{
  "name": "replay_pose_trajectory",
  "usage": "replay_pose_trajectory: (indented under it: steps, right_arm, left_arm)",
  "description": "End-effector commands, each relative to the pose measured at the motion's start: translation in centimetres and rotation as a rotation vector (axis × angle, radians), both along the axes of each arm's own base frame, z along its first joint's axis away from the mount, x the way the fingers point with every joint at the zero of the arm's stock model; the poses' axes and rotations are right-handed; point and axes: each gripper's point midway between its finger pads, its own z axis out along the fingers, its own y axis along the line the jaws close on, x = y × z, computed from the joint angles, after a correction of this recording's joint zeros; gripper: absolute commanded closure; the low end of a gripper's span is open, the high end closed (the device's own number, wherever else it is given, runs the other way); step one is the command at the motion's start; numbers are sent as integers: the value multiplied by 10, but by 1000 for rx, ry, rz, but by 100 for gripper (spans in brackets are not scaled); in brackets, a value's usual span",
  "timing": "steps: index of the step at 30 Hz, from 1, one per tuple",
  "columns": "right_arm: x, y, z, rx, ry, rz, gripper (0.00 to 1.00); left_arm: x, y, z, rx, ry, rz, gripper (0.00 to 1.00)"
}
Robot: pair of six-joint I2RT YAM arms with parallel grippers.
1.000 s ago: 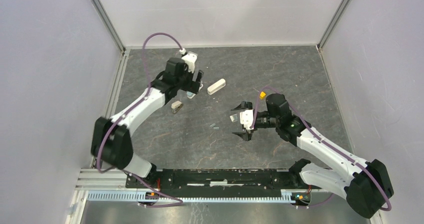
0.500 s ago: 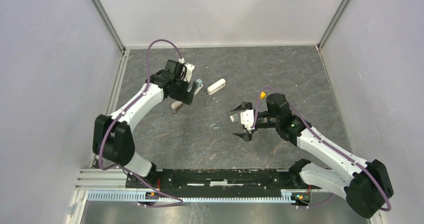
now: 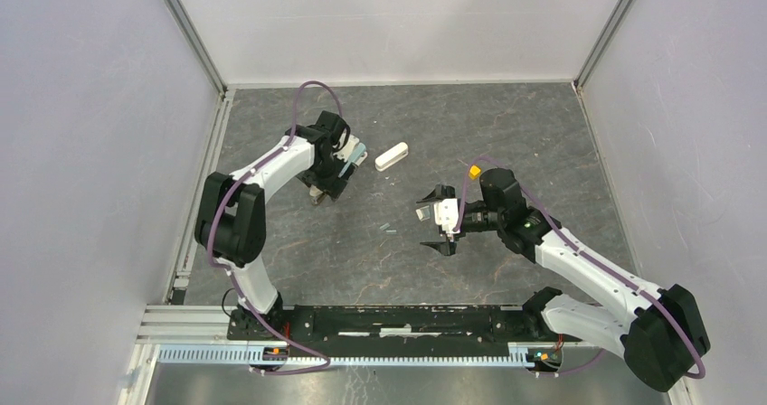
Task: Unload the staples from the stapler
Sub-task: Place the stapler at the center of the board.
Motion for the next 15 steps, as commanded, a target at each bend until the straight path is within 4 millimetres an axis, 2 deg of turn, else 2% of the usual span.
replay_pose_trajectory:
  steps: [1, 8, 15]
  right_arm:
    - [1, 3, 9, 17, -17, 22, 2]
    - [-1, 3, 10, 19, -21, 28, 2]
    - [-2, 3, 5, 13, -1, 41, 2]
  left_arm:
    - [18, 3, 8, 41, -25, -43, 18]
    - [29, 4, -5, 82, 26, -40, 26]
    - [29, 11, -9, 63, 42, -17, 35]
